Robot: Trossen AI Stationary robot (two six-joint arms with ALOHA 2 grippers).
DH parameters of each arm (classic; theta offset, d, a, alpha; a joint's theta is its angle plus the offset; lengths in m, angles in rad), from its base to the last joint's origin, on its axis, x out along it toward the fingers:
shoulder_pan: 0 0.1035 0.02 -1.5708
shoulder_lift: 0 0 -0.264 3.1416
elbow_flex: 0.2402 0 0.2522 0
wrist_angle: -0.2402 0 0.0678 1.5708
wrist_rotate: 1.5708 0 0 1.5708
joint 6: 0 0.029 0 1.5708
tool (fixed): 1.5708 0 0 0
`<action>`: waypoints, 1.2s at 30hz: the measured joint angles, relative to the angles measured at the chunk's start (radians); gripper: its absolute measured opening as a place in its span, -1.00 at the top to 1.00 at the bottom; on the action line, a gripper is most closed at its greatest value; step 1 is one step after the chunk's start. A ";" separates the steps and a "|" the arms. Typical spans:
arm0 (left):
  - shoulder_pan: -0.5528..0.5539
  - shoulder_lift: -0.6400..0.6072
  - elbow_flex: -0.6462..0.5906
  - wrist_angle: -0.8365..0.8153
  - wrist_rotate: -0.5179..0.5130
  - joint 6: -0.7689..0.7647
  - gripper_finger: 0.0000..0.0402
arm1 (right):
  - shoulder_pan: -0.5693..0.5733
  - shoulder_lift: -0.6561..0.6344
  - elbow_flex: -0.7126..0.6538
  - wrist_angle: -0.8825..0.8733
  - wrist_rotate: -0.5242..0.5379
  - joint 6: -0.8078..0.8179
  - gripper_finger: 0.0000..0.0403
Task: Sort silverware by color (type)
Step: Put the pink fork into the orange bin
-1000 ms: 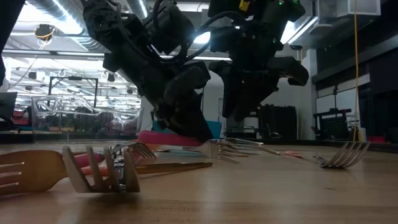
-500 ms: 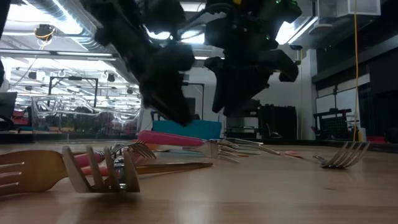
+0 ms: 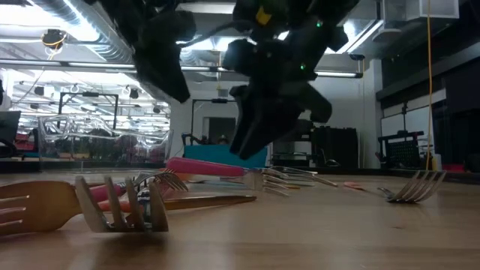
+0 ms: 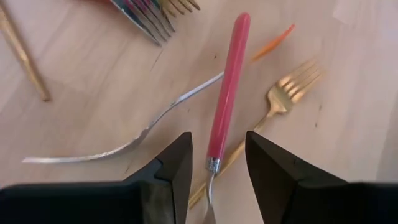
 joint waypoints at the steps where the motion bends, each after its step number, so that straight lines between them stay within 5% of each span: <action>1: 0.000 -0.009 0.001 -0.001 -0.001 0.000 0.43 | 0.000 0.008 0.000 0.004 0.000 0.000 0.31; 23: -0.002 -0.013 0.000 -0.007 -0.001 -0.002 0.43 | -0.005 0.079 -0.001 0.026 0.013 0.003 0.33; 36: -0.002 -0.013 0.000 -0.006 -0.001 -0.002 0.43 | -0.015 0.079 -0.001 0.027 0.000 0.025 0.95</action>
